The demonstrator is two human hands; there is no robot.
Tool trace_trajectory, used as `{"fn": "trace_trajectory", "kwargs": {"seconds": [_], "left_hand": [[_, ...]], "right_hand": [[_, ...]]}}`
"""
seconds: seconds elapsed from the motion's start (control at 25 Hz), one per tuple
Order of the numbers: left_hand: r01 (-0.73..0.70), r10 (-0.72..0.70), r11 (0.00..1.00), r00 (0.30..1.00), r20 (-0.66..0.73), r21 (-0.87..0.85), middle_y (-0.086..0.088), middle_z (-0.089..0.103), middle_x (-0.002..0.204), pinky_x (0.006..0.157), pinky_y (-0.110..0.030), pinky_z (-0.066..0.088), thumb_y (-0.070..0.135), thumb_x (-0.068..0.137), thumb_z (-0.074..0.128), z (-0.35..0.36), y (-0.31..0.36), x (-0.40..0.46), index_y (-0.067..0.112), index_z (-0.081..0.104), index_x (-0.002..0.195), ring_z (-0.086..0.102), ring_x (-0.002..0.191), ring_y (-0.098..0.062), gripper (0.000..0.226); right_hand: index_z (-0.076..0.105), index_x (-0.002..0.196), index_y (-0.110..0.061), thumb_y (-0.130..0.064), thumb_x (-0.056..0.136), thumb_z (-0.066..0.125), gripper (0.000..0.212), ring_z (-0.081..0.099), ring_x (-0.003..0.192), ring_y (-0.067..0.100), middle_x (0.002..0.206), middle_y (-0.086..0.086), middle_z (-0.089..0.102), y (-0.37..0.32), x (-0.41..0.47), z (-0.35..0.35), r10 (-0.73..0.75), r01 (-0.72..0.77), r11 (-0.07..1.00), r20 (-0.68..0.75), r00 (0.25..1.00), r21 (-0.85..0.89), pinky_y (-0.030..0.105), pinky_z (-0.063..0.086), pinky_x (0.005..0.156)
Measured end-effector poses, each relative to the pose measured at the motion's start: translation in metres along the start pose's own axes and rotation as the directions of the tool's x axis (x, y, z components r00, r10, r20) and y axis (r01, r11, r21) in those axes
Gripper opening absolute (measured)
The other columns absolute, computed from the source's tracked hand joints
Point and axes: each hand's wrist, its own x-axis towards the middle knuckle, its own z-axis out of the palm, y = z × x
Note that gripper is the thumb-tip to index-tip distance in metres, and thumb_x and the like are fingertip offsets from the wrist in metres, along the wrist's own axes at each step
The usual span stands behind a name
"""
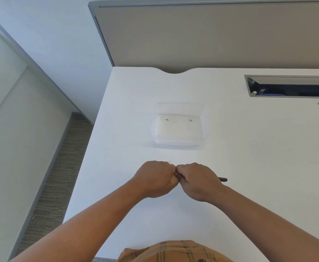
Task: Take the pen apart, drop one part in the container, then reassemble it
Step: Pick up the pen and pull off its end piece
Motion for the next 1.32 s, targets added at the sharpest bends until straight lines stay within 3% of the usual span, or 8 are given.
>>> {"fn": "trace_trajectory", "kwargs": {"seconds": [0.28, 0.48, 0.72, 0.92, 1.08, 1.16, 1.24, 1.32], "left_hand": [[0.025, -0.026, 0.999, 1.0, 0.01, 0.019, -0.001, 0.04, 0.056, 0.049, -0.032, 0.026, 0.029, 0.092, 0.038, 0.001, 0.002, 0.0, 0.014, 0.036, 0.061, 0.042, 0.053, -0.025, 0.035], [0.019, -0.018, 1.0, 0.999, 0.03, -0.018, 0.001, 0.04, 0.058, 0.051, -0.032, 0.027, 0.027, 0.092, 0.038, -0.003, 0.0, 0.002, 0.014, 0.036, 0.062, 0.035, 0.05, -0.018, 0.032], [0.047, -0.05, 0.997, 0.998, -0.047, -0.067, -0.002, 0.058, 0.074, 0.059, -0.037, 0.043, 0.032, 0.091, 0.032, 0.002, -0.005, 0.0, 0.013, 0.052, 0.08, 0.054, 0.066, -0.023, 0.03], [0.042, -0.045, 0.998, 0.996, -0.079, -0.036, 0.001, 0.041, 0.058, 0.048, -0.03, 0.022, 0.027, 0.089, 0.04, 0.004, -0.001, -0.003, 0.014, 0.04, 0.065, 0.036, 0.052, -0.018, 0.028], [0.046, -0.051, 0.996, 0.997, -0.06, -0.077, 0.0, 0.042, 0.056, 0.046, -0.03, 0.021, 0.03, 0.085, 0.036, 0.005, -0.001, -0.005, 0.014, 0.037, 0.061, 0.036, 0.051, -0.02, 0.029], [0.066, -0.078, 0.988, 0.993, -0.084, -0.137, 0.001, 0.047, 0.06, 0.049, -0.031, 0.027, 0.031, 0.087, 0.035, 0.005, -0.002, -0.004, 0.011, 0.044, 0.068, 0.041, 0.054, -0.021, 0.029], [0.117, -0.154, 0.941, 0.984, -0.093, -0.318, 0.001, 0.053, 0.064, 0.052, -0.033, 0.035, 0.033, 0.094, 0.038, 0.002, -0.003, -0.002, 0.011, 0.05, 0.074, 0.047, 0.058, -0.019, 0.031], [0.187, -0.279, 0.769, 0.958, -0.059, -0.611, 0.003, 0.057, 0.066, 0.054, -0.028, 0.04, 0.035, 0.098, 0.046, 0.0, -0.002, 0.0, 0.015, 0.057, 0.081, 0.048, 0.057, -0.011, 0.029]], "right_hand": [[0.043, 0.077, -0.026, -0.023, 0.091, 0.037, 0.015, 0.053, 0.067, 0.031, 0.07, -0.002, 0.058, 0.002, 0.0, 0.007, -0.029, 0.03, 0.998, 0.012, 1.0, -0.046, 0.04, 0.043, 0.061], [0.04, 0.079, -0.027, -0.026, 0.096, 0.038, 0.017, 0.056, 0.07, 0.032, 0.074, -0.001, 0.061, 0.001, 0.0, 0.007, -0.033, 0.033, 0.997, 0.003, 0.999, -0.071, 0.04, 0.045, 0.063], [0.044, 0.084, -0.023, -0.034, 0.105, 0.035, 0.025, 0.056, 0.071, 0.03, 0.075, -0.002, 0.06, 0.001, 0.002, 0.003, -0.035, 0.03, 0.995, -0.056, 0.998, -0.091, 0.04, 0.045, 0.064], [0.051, 0.086, -0.022, -0.032, 0.1, 0.034, 0.024, 0.057, 0.069, 0.031, 0.075, 0.001, 0.065, -0.002, -0.002, 0.009, -0.014, 0.01, 0.995, -0.046, 0.999, -0.096, 0.039, 0.045, 0.062], [0.049, 0.085, -0.023, -0.033, 0.101, 0.034, 0.024, 0.057, 0.068, 0.032, 0.074, 0.001, 0.065, -0.002, -0.004, 0.012, -0.016, 0.011, 0.996, -0.052, 0.999, -0.094, 0.039, 0.045, 0.061], [0.045, 0.084, -0.022, -0.036, 0.104, 0.034, 0.027, 0.056, 0.067, 0.03, 0.073, -0.001, 0.062, -0.003, -0.003, 0.013, -0.019, 0.013, 0.997, -0.081, 0.997, -0.076, 0.04, 0.046, 0.062], [0.047, 0.086, -0.02, -0.037, 0.106, 0.035, 0.029, 0.054, 0.065, 0.027, 0.071, -0.004, 0.058, 0.0, 0.0, 0.011, -0.002, 0.003, 1.0, -0.115, 0.993, 0.015, 0.042, 0.047, 0.064], [0.054, 0.094, -0.02, -0.033, 0.106, 0.036, 0.025, 0.051, 0.062, 0.02, 0.07, -0.005, 0.056, 0.004, 0.002, 0.01, 0.02, 0.004, 0.986, -0.136, 0.991, 0.169, 0.043, 0.047, 0.064]]}}
